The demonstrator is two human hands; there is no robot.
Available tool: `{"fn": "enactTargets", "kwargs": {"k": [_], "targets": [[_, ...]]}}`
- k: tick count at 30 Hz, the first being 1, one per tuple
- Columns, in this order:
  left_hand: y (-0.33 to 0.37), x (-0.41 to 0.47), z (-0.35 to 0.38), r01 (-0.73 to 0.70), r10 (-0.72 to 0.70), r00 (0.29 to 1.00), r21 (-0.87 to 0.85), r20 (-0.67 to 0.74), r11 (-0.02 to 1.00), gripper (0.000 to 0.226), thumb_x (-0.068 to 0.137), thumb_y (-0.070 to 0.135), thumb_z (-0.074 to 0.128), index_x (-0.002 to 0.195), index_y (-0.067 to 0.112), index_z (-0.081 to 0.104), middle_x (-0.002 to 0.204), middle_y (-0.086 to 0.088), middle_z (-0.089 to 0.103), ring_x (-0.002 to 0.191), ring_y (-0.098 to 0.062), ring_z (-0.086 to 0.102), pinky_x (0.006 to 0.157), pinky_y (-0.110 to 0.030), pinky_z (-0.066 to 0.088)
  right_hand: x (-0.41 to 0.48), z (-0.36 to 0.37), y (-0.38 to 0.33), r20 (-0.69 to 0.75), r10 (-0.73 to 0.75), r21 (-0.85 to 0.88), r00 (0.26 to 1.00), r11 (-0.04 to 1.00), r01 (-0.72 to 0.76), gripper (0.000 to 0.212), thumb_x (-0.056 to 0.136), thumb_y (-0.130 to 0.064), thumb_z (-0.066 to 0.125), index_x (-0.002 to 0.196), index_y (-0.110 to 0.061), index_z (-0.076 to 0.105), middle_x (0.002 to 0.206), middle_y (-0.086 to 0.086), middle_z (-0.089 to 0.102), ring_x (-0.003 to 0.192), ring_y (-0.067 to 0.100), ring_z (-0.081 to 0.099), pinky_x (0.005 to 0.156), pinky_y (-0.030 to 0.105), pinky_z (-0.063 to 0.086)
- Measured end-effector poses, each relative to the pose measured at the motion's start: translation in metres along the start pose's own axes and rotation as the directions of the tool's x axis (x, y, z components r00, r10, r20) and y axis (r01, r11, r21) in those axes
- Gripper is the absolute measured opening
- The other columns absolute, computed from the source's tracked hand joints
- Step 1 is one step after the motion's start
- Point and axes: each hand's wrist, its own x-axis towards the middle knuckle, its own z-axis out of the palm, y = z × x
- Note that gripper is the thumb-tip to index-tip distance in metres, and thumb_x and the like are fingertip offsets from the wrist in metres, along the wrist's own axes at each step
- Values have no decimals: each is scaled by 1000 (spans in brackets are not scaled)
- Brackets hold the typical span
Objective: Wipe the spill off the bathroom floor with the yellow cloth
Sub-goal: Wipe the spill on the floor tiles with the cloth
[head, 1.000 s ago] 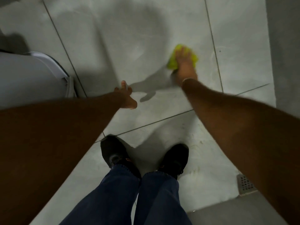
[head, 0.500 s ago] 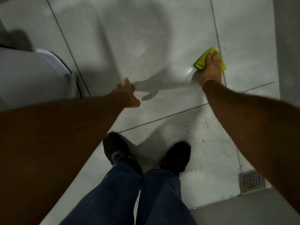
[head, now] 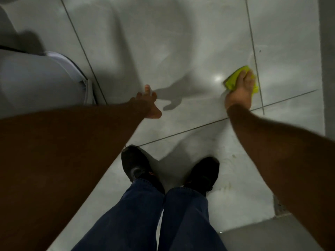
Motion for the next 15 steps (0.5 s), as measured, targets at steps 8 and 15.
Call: {"fn": "enactTargets", "kwargs": {"k": [8, 15], "targets": [[4, -4, -13, -5, 5, 999, 0, 35, 1000, 99, 94, 40, 64, 170, 21, 4, 176, -5, -21, 163, -42, 6, 131, -55, 20, -149, 51, -28, 246, -407, -45, 880, 902, 430, 75, 89, 6, 42, 159, -11, 25, 169, 12, 15, 157, 39, 10, 129, 51, 9], [-3, -9, -7, -28, 30, 999, 45, -32, 999, 97, 93, 40, 64, 170, 22, 7, 177, -6, -17, 162, -39, 12, 130, -55, 21, -105, 39, 6, 86, -320, -83, 943, 941, 327, 72, 89, 10, 41, 158, -8, 30, 167, 14, 25, 155, 37, 22, 128, 47, 22]]}}
